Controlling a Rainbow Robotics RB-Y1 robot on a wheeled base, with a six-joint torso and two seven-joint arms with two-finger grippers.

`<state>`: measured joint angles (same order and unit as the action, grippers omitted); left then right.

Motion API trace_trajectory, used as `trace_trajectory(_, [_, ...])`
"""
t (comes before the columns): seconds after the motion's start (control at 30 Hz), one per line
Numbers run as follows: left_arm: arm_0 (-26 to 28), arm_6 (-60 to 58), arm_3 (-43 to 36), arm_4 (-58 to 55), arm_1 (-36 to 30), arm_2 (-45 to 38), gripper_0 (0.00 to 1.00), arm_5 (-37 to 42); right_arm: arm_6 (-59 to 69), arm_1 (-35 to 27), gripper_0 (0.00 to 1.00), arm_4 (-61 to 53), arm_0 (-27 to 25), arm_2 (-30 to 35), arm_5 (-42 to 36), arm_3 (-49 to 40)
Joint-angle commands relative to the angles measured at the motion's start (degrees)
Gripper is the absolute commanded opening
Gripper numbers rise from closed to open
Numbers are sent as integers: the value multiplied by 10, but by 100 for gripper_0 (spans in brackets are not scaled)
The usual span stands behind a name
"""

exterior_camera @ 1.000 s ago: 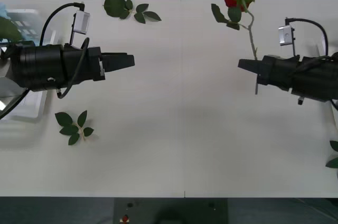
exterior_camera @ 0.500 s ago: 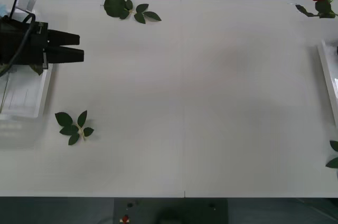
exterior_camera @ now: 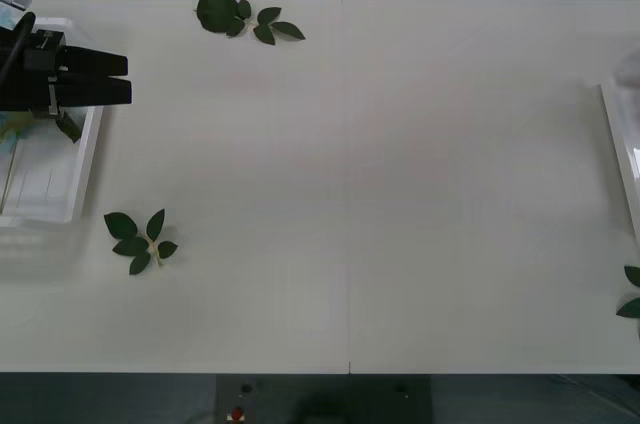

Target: Put the red flowers into the right box and the blue flowers into the left box

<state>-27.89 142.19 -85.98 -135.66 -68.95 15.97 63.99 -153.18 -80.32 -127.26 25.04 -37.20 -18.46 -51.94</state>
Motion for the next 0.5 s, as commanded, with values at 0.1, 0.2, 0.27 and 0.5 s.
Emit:
trace_trajectory(0.1, [-13, 19, -2, -3, -2, -8, 100, 25, -18, 27, 0, 18, 6, 10, 12, 71])
trace_trajectory(0.2, [-13, 19, -2, -3, -1, -7, 100, 35, -18, 36, 0, 24, 6, 10, 22, 83])
trace_trajectory(0.27, [-13, 15, -1, -3, -1, -7, 100, 36, -18, 39, 0, 28, 6, 10, 27, 89])
trace_trajectory(0.5, [-13, 15, -1, -3, -1, -7, 100, 36, -18, 44, 37, 90, 6, 8, 49, 109])
